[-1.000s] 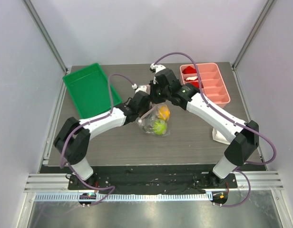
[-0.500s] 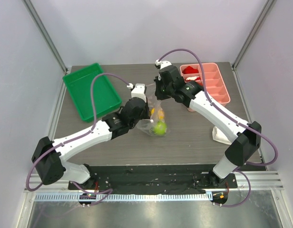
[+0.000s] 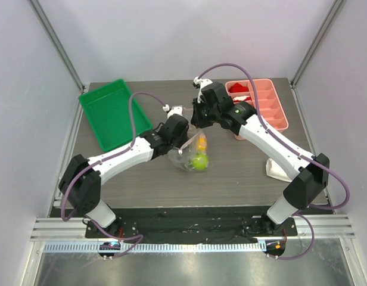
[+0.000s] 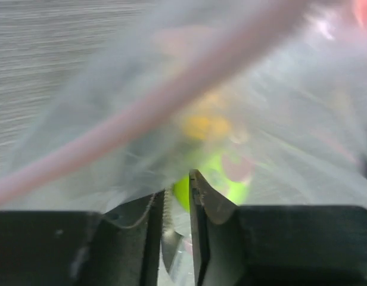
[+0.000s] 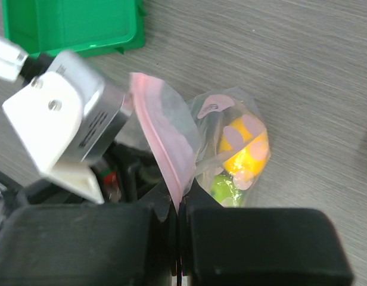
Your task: Open the zip-top bag and remove the fake food
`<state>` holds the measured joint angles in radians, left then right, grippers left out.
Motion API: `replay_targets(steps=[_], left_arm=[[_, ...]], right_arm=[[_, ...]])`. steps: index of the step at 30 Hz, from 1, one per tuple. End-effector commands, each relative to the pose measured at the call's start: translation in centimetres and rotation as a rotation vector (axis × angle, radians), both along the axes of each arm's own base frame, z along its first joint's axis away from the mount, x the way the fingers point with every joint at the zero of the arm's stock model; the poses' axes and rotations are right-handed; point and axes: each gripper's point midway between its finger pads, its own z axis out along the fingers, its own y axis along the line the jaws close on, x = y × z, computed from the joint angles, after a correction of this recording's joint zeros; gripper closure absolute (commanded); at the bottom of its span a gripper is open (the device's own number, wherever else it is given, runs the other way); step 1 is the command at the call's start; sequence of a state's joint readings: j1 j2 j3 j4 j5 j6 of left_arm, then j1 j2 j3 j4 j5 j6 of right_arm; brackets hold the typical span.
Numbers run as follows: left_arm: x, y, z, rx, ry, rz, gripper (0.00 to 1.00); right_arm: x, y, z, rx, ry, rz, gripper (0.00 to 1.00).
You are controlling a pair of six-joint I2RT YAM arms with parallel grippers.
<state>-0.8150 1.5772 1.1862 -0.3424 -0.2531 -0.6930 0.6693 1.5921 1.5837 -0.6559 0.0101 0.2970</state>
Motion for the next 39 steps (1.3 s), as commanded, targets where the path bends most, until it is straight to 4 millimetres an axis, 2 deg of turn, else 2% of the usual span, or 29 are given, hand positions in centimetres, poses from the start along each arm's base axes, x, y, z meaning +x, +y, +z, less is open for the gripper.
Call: replay_targets(steps=[1, 4, 6, 11, 16, 17, 19, 20, 22, 23, 24, 29, 32, 33, 34, 35, 38, 39], left_arm=[[-0.4, 0.8, -0.2, -0.017, 0.040, 0.040, 0.73], [-0.7, 1.6, -0.8, 0.026, 0.062, 0.058, 0.66], [-1.1, 2.4, -2.1, 0.079, 0.105, 0.074, 0.59], [-1.7, 2.8, -4.3, 0.127, 0.163, 0.076, 0.44], [-1.7, 2.7, -5.6, 0.125, 0.178, 0.078, 0.39], [-1.9, 2.9, -6.5, 0.126, 0.193, 0.084, 0.38], [-1.6, 2.7, -7.5, 0.094, 0.218, 0.085, 0.37], [-1.0, 1.7, -7.3, 0.043, 0.192, 0.074, 0.37], [-0.6, 1.2, -9.0, 0.001, 0.166, 0.077, 0.40], [-0.3, 1.1, -9.9, 0.011, 0.189, 0.080, 0.47], [-0.2, 0.8, -10.0, 0.006, 0.194, 0.074, 0.48], [0.2, 0.2, -11.8, -0.008, 0.210, 0.093, 0.41], [1.1, -0.1, -11.8, -0.078, 0.147, 0.125, 0.49], [2.2, -0.9, -10.7, -0.150, 0.083, 0.134, 0.66], [2.1, -0.2, -11.5, -0.155, 0.066, 0.162, 0.70], [2.3, -0.2, -11.4, -0.175, 0.044, 0.170, 0.71], [3.2, -0.6, -11.1, -0.223, -0.010, 0.182, 0.66], [3.3, -0.6, -11.2, -0.229, -0.017, 0.188, 0.55]], right_arm=[[-0.3, 0.2, 3.2, 0.075, -0.066, 0.018, 0.98], [-0.3, 0.3, 3.1, 0.078, -0.062, 0.017, 0.98], [-0.2, 0.4, 3.3, 0.083, -0.063, 0.017, 0.98], [-0.1, 0.6, 4.0, 0.099, -0.072, 0.016, 0.98], [-0.2, 0.7, 3.8, 0.110, -0.063, 0.015, 0.98], [-0.4, 0.7, 3.3, 0.106, -0.053, 0.016, 0.98], [-0.4, 0.8, 2.9, 0.113, -0.045, 0.017, 0.98], [-0.6, 0.7, 2.1, 0.106, -0.033, 0.017, 0.98], [-0.8, 0.7, 1.7, 0.112, -0.022, 0.016, 0.98], [-0.9, 0.7, 1.6, 0.115, -0.019, 0.015, 0.98], [-0.9, 0.7, 1.6, 0.115, -0.022, 0.014, 0.98], [-1.0, 0.8, 1.1, 0.110, -0.009, 0.021, 0.98], [-1.2, 0.8, 0.4, 0.108, 0.005, 0.022, 0.98], [-1.2, 0.8, 0.3, 0.107, 0.008, 0.020, 0.98], [-1.1, 0.6, 0.1, 0.102, 0.008, 0.015, 0.98], [-1.2, 0.6, 0.2, 0.103, 0.005, 0.015, 0.98], [-1.2, 0.3, 0.2, 0.095, 0.002, 0.008, 0.98], [-1.2, 0.3, 0.2, 0.096, 0.005, 0.006, 0.98]])
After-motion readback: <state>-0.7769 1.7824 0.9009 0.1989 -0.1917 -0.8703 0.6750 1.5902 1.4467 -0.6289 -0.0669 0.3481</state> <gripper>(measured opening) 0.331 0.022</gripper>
